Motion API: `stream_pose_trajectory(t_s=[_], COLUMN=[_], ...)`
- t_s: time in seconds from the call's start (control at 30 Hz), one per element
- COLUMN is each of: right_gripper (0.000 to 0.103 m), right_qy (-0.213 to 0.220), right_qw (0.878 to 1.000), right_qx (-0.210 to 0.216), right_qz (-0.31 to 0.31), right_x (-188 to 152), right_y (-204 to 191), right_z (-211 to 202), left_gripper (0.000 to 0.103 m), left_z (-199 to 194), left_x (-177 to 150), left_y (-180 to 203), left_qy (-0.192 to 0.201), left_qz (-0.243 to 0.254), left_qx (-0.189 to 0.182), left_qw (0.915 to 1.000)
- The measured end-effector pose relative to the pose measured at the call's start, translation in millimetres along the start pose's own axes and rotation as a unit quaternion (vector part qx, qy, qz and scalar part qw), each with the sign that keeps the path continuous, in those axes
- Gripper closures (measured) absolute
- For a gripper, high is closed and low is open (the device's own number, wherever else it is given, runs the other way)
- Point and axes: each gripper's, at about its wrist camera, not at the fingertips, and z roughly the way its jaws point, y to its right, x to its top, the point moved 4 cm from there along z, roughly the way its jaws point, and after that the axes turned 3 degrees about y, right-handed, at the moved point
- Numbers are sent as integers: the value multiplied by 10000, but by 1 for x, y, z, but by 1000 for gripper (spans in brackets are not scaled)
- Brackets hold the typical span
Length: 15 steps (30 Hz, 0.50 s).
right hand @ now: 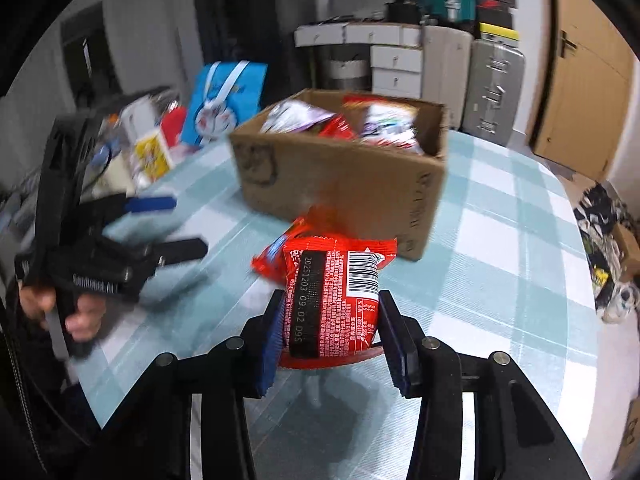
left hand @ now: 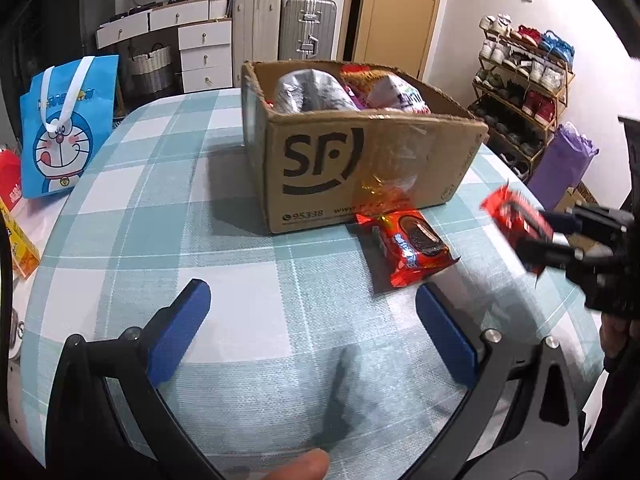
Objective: Organize snacks
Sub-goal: 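Grasp the red Oreo pack with the left tool while the right tool holds its pack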
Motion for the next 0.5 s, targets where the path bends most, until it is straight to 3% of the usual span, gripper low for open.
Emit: stream_pose_trajectory(t_s=[0.23, 0.5], right_gripper=[58, 58], right_qy=[171, 227], right_qw=[9988, 9977], right_qx=[-182, -189], right_qz=[430, 616], right_x=[4, 5], right_y=[24, 35], right_z=[-6, -8], left_gripper=[1, 1], left_z=[23, 44], left_x=[-6, 11], left_y=[21, 45], left_qy=[-201, -279], left_qz=[-6, -103], left_qx=[-116, -51], left_qw=[9997, 9995])
